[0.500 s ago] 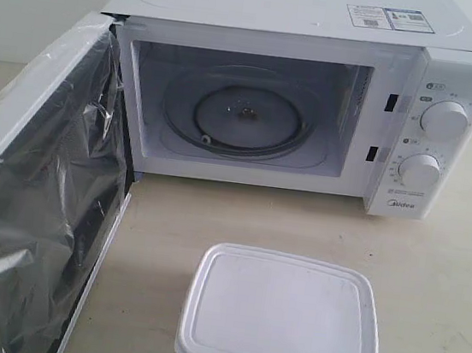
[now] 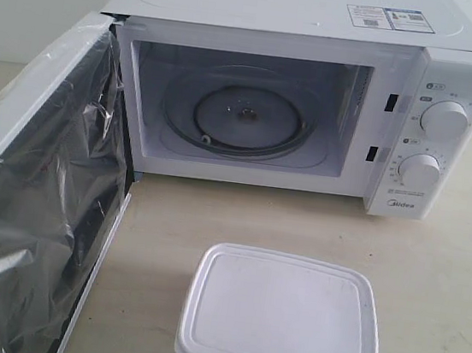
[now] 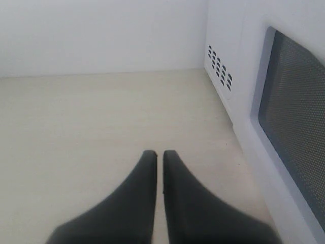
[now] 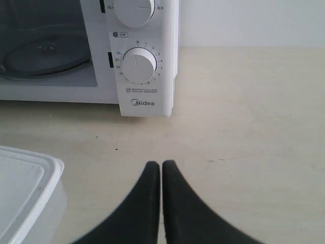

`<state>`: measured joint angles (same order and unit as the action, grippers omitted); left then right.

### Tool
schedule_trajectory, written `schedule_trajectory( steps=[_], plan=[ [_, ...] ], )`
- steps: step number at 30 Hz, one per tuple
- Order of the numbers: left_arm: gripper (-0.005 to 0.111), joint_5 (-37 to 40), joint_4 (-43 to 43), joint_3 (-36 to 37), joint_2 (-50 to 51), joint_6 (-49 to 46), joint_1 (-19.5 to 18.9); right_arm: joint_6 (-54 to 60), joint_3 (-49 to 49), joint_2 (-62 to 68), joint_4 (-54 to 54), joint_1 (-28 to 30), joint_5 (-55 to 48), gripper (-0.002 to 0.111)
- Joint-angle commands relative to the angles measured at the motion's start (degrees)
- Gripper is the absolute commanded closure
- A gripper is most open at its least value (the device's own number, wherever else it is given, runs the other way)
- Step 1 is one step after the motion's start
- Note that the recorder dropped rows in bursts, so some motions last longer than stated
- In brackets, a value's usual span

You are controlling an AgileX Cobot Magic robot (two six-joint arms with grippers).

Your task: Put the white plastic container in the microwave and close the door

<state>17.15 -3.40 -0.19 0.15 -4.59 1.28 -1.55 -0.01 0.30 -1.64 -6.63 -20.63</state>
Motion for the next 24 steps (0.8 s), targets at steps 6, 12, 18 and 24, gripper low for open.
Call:
schedule_trajectory(
  steps=[6,12,18,24],
  plan=[
    [0.102,-0.01,-0.30,0.19,-0.15,0.34,-0.06,0.19,0.01,-0.30,-0.41,0.37,0.21,0.108],
    [0.102,-0.01,-0.30,0.19,-0.15,0.34,-0.06,0.19,0.01,-0.30,-0.41,0.37,0.21,0.108],
    [0.102,-0.01,-0.30,0.19,-0.15,0.34,-0.06,0.19,0.01,-0.30,-0.41,0.37,0.21,0.108],
    [0.102,-0.01,-0.30,0.19,-0.15,0.34,-0.06,0.72,0.01,-0.30,-0.72,0.37,2.55,0.108]
  ],
)
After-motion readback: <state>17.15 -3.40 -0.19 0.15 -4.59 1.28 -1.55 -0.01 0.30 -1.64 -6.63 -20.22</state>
